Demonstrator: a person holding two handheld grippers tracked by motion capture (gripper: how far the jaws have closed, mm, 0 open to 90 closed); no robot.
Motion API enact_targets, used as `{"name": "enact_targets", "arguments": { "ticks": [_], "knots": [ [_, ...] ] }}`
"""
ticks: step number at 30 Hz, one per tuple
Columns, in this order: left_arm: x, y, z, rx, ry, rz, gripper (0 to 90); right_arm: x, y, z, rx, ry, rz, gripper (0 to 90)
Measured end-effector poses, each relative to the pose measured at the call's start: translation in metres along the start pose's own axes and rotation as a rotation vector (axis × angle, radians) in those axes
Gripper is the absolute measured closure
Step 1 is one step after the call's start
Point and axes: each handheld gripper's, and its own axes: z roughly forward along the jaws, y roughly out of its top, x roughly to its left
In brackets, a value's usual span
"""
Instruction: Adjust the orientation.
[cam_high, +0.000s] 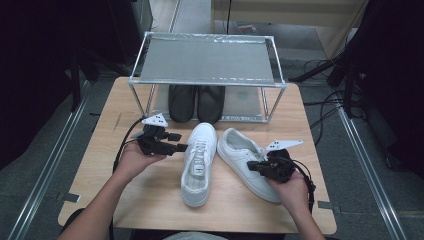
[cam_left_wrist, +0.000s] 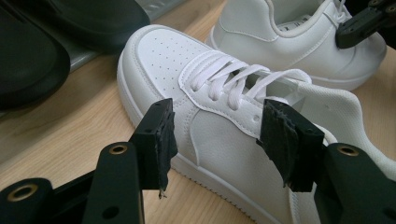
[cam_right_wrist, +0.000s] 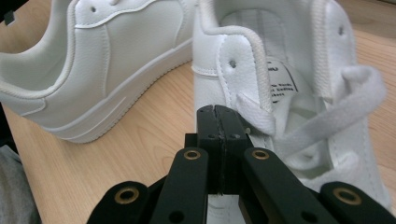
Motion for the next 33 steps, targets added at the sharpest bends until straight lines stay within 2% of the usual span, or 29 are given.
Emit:
{"name": "enact_targets", "arguments": {
  "ticks": [8, 15, 21, 25, 27, 33],
  "knots": [
    [0.0, 0.0, 0.0, 0.0, -0.001, 0.0, 45.1, -0.013, -0.002, -0.008, -0.018, -0.025, 0.042, 90.0],
    [0.0, 0.0, 0.0, 0.0, 0.001, 0.001, 45.1, -0.028, -0.004, -0.015, -0.039, -0.068, 0.074, 90.0],
    [0.0, 0.0, 0.001, 0.003, 0.001, 0.005, 45.1, -0.037, -0.002, -0.021, -0.057, -0.138, 0.102, 90.0],
    [0.0, 0.0, 0.001, 0.002, 0.001, -0.002, 45.1, -0.037, 0.0, -0.022, -0.056, -0.138, 0.109, 90.0],
    [0.001, 0.0, 0.001, 0.003, 0.0, -0.003, 45.1, -0.034, 0.001, -0.024, -0.075, -0.126, 0.111, 90.0],
    [0.0, -0.002, 0.0, 0.002, 0.004, -0.008, 45.1, -0.02, 0.014, -0.021, -0.09, -0.123, 0.058, 90.0]
  ]
}}
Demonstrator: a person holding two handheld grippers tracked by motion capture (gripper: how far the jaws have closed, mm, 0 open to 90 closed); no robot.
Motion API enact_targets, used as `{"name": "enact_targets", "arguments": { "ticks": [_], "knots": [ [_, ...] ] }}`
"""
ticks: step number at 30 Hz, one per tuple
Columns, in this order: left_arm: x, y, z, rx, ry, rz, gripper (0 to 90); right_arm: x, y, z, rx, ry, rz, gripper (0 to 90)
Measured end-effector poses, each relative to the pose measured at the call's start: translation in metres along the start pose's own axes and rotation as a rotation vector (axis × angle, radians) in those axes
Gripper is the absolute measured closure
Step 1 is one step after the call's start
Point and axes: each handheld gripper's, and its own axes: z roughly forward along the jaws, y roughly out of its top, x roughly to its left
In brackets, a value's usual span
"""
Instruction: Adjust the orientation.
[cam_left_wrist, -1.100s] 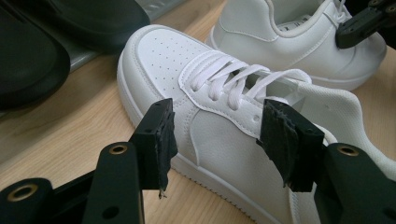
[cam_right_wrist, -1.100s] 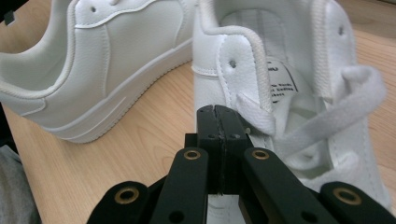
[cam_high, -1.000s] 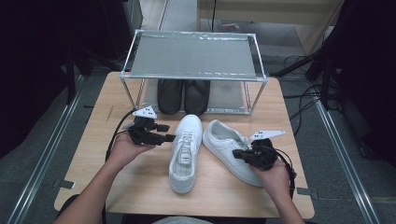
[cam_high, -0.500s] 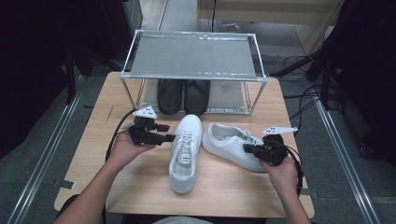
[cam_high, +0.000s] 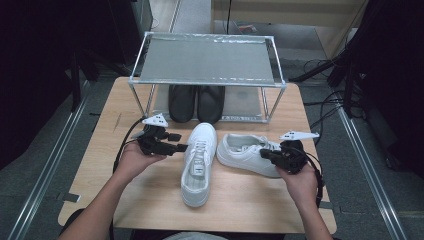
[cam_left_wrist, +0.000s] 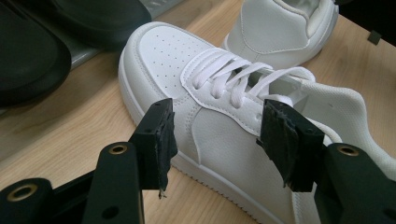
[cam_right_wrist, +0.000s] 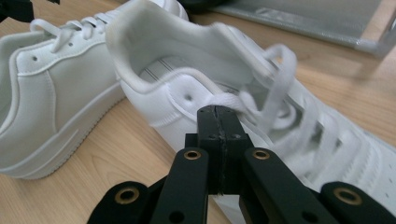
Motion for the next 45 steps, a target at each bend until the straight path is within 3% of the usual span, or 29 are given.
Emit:
{"name": "enact_targets", "arguments": {
  "ticks": [4, 11, 19, 24, 32, 45],
  "knots": [
    [-0.001, -0.003, -0.002, 0.005, 0.006, -0.001, 44.9, 0.008, 0.011, 0.002, -0.047, 0.05, 0.002, 90.0],
    [-0.001, -0.011, -0.008, 0.005, 0.017, -0.017, 44.4, 0.021, 0.026, 0.028, -0.017, 0.1, -0.036, 90.0],
    [-0.002, -0.018, -0.011, 0.004, 0.029, -0.024, 44.1, 0.028, 0.03, 0.055, 0.049, 0.079, -0.078, 90.0],
    [-0.002, -0.019, -0.013, 0.006, 0.027, -0.023, 43.9, 0.026, 0.027, 0.061, 0.056, 0.086, -0.109, 90.0],
    [-0.001, -0.018, -0.014, -0.004, 0.03, -0.024, 43.9, 0.032, 0.023, 0.06, 0.064, 0.079, -0.136, 90.0],
    [-0.001, -0.01, -0.007, -0.001, 0.015, -0.005, 44.0, 0.041, 0.012, 0.049, 0.081, 0.123, -0.138, 90.0]
  ]
}}
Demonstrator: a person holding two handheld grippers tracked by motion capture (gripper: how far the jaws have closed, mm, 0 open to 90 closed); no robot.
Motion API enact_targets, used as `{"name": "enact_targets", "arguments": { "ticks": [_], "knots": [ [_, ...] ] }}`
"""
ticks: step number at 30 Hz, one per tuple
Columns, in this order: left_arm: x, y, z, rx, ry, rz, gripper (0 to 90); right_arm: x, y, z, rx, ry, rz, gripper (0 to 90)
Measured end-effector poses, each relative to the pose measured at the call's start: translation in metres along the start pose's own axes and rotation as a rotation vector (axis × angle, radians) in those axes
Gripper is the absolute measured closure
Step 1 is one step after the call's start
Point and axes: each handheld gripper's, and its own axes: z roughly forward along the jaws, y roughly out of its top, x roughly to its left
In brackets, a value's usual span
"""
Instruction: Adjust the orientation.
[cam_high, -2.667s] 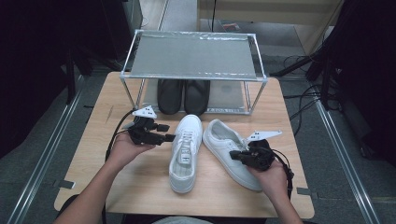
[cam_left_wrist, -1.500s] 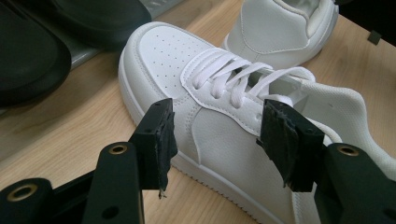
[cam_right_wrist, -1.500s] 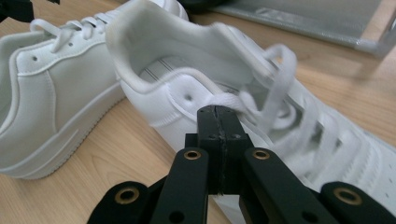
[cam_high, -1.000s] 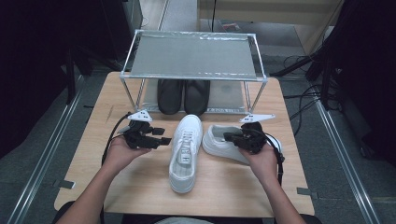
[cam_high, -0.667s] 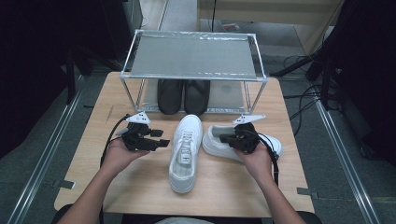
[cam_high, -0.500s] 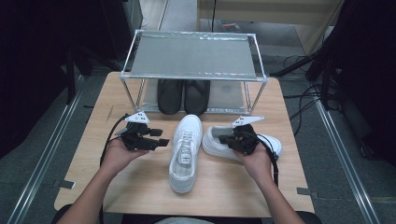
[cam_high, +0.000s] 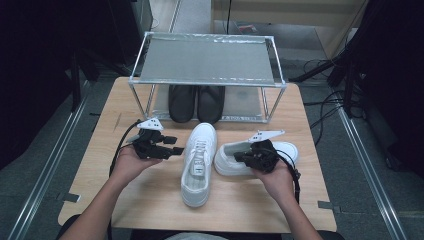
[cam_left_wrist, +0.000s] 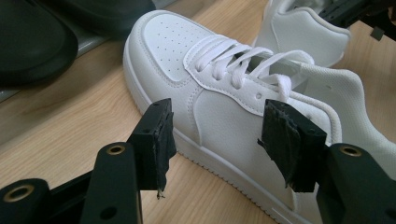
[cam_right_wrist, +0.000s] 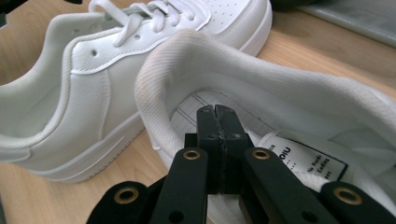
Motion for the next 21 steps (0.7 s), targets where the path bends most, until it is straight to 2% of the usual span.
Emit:
{"name": "enact_targets", "arguments": {
  "ticks": [21],
  "knots": [
    [0.0, 0.02, 0.017, -0.002, -0.044, 0.042, 43.9, 0.017, -0.026, -0.022, 0.031, 0.037, 0.023, 90.0]
  ]
}}
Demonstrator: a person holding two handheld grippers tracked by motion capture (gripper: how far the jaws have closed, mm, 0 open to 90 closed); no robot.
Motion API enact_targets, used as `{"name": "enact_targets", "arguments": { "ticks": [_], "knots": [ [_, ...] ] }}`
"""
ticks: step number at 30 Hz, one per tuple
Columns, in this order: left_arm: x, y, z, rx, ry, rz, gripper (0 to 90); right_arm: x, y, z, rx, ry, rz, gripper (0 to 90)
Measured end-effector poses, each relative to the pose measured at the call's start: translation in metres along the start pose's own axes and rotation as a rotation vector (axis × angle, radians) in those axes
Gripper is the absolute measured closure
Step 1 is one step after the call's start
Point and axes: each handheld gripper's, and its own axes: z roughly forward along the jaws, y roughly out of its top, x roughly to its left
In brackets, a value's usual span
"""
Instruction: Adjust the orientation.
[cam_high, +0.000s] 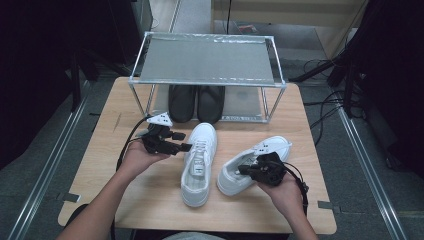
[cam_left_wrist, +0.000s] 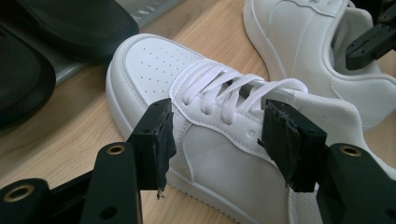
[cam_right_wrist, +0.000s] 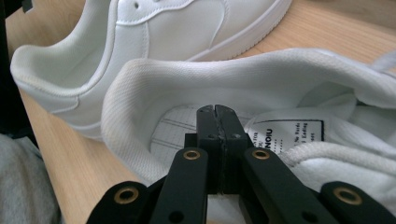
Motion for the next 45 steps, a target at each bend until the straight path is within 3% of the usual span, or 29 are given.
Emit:
{"name": "enact_targets", "arguments": {
  "ticks": [8, 12, 15, 19, 29, 36, 45],
  "knots": [
    [0.0, 0.004, 0.005, 0.002, -0.008, 0.008, 43.9, 0.003, -0.008, -0.009, 0.013, 0.0, 0.001, 90.0],
    [0.001, 0.004, 0.005, 0.005, -0.008, 0.012, 44.0, -0.001, -0.006, -0.023, -0.063, 0.011, 0.03, 90.0],
    [0.002, 0.004, 0.005, 0.008, -0.009, 0.006, 44.0, -0.006, -0.004, -0.039, -0.134, -0.023, 0.05, 90.0],
    [0.001, 0.004, 0.005, 0.007, -0.006, 0.011, 44.0, -0.016, -0.007, -0.051, -0.168, -0.071, 0.075, 90.0],
    [0.002, 0.004, 0.004, 0.003, -0.004, 0.007, 44.0, -0.054, -0.024, -0.055, -0.095, -0.218, 0.155, 90.0],
    [0.001, 0.004, 0.004, 0.002, -0.004, 0.008, 44.0, -0.063, -0.029, -0.045, -0.048, -0.204, 0.187, 90.0],
    [0.001, 0.003, 0.003, 0.008, 0.0, 0.006, 44.0, -0.065, -0.023, -0.036, -0.06, -0.2, 0.18, 90.0]
  ]
}}
